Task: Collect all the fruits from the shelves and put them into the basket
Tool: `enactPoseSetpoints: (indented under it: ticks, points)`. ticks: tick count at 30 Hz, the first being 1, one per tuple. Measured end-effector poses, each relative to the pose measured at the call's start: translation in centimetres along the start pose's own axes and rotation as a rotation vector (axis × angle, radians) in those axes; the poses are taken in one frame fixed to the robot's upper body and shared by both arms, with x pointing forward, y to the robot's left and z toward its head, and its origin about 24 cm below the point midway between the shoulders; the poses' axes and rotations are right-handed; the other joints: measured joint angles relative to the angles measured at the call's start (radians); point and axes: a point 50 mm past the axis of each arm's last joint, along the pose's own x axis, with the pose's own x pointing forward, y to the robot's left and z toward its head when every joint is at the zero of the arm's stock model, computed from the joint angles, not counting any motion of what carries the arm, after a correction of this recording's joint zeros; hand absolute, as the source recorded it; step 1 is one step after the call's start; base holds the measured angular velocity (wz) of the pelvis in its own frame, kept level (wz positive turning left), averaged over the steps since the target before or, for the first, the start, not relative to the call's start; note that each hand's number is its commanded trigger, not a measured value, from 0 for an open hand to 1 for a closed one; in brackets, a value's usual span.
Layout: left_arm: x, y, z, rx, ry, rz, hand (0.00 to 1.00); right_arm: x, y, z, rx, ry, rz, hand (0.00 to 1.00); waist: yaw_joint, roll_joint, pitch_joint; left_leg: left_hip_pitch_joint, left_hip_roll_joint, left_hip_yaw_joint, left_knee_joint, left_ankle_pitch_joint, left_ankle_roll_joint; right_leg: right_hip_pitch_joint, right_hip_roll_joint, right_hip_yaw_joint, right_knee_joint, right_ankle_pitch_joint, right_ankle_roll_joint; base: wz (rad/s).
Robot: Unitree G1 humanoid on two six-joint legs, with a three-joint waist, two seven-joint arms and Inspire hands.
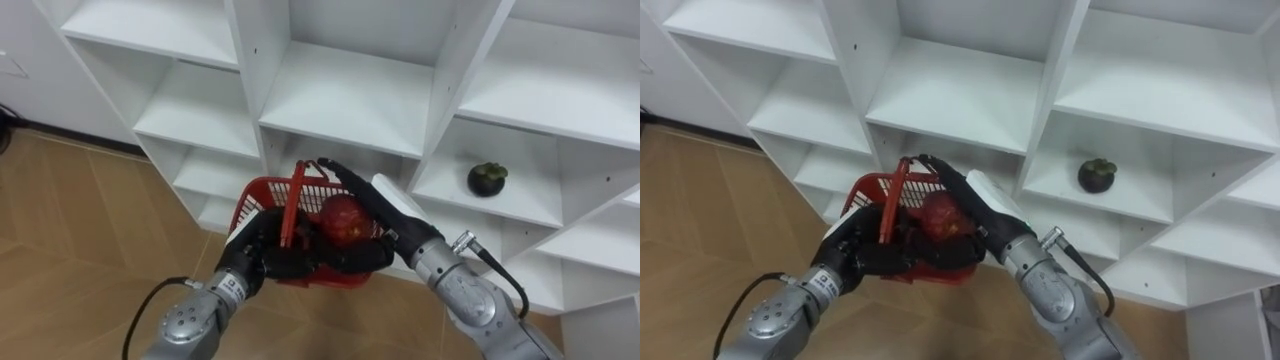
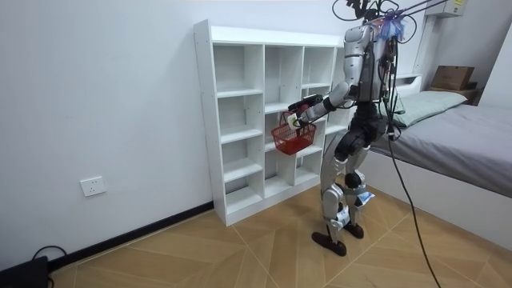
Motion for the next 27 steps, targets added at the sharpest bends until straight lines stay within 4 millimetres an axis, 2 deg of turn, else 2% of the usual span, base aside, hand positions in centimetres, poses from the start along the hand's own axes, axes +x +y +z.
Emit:
enactPoseSetpoints:
  ticks: [27]
  points:
    - [-0.32,-0.1,-0.44,0.003,0.013,0.0,1.0,-0.16,0.13,0.07,-0.009,-0.003,0.013,0.0,-0.003,-0.003,0.0009,0.033,0.001,0.027,-0.026,0.0,0.0,0.01,0.0,0.021,-0.003,0.0,0.0,-0.02]
